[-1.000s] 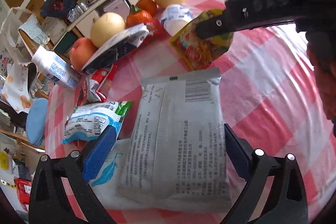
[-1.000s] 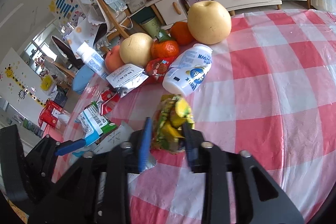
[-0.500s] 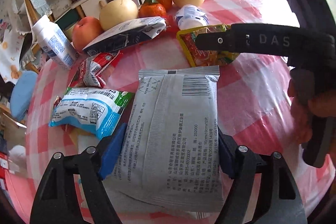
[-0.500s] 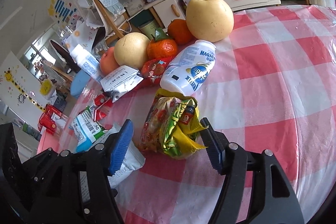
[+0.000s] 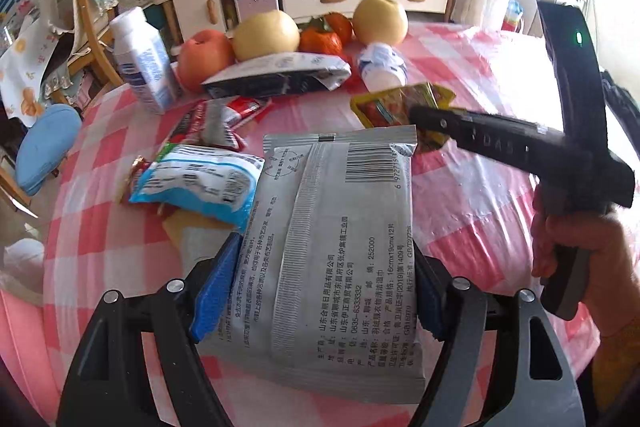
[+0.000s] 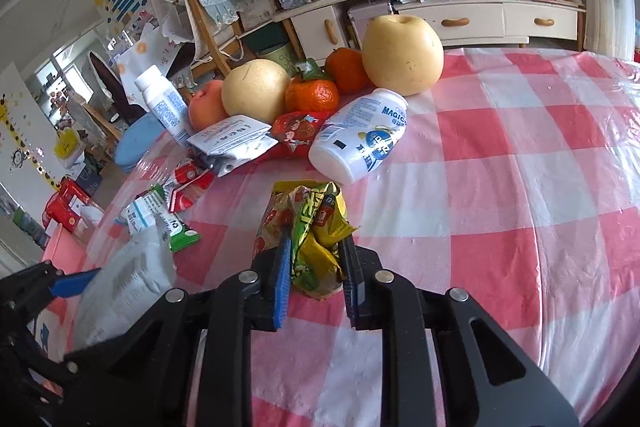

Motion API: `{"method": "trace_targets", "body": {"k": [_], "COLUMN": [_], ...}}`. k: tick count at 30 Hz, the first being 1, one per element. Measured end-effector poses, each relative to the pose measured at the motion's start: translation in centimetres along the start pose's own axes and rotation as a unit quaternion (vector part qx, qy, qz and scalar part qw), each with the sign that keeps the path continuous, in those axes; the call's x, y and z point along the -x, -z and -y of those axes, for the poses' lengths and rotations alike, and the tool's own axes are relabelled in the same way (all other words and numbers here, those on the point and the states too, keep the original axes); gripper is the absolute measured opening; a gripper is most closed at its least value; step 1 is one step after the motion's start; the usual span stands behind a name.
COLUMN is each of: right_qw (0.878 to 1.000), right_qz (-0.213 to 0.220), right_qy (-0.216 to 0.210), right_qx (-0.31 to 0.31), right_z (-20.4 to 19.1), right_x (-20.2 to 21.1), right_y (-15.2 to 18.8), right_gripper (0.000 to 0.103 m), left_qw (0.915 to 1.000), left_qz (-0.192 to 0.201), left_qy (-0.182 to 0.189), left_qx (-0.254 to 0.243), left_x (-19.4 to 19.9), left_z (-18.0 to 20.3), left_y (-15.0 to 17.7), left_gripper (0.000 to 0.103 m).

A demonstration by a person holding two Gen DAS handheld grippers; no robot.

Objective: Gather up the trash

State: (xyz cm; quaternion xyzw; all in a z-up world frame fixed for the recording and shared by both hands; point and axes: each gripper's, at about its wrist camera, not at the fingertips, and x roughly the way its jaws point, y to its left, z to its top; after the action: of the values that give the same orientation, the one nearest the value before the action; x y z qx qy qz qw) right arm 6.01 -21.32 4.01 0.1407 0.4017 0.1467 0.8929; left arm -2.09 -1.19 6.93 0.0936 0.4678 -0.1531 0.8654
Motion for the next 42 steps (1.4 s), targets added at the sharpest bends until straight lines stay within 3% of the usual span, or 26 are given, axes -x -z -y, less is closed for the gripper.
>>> {"method": "trace_targets", "body": {"k": [15, 24, 29, 34, 38, 40, 42], "right_qw": [0.999, 0.999, 0.998, 0.993, 0.989, 0.989, 0.99], "right_qz": [0.036, 0.037, 0.036, 0.031, 0.031, 0.028, 0.027], "right_qy": [0.019, 0.006, -0.03, -0.085, -0.101, -0.102, -0.09], "right_qx": [0.015, 0.02, 0.034, 0.08, 0.102, 0.101, 0.102], "right_z": [-4.7, -9.3, -13.9, -21.4, -25.6, -26.5, -26.6], "right_x": [4.6, 6.3, 6.6, 5.8, 5.0, 4.6, 4.2], "right_y": [2.1, 4.2, 4.7, 4.8, 4.9, 5.2, 5.5], "right_gripper": [0.021, 0.021, 0.021, 0.021, 0.021, 0.021, 0.021], "left_qw": [0.9967, 0.9907, 0.9816, 0.9679, 0.9625, 0.9626, 0.9638], "left_qz": [0.058, 0.084, 0.115, 0.128, 0.121, 0.115, 0.1], "left_qy": [-0.014, -0.022, -0.04, -0.051, -0.029, -0.026, -0.013], "left_qx": [0.055, 0.105, 0.147, 0.211, 0.241, 0.244, 0.247], "left_x": [6.0, 9.1, 11.8, 13.8, 13.8, 13.4, 12.3], "left_z": [-5.8, -10.7, -14.6, -20.1, -23.5, -24.1, -24.1], "left_y": [1.2, 2.5, 3.6, 5.4, 6.7, 7.1, 7.1], "left_gripper": [0.076, 0.076, 0.067, 0.064, 0.063, 0.064, 0.079]}}
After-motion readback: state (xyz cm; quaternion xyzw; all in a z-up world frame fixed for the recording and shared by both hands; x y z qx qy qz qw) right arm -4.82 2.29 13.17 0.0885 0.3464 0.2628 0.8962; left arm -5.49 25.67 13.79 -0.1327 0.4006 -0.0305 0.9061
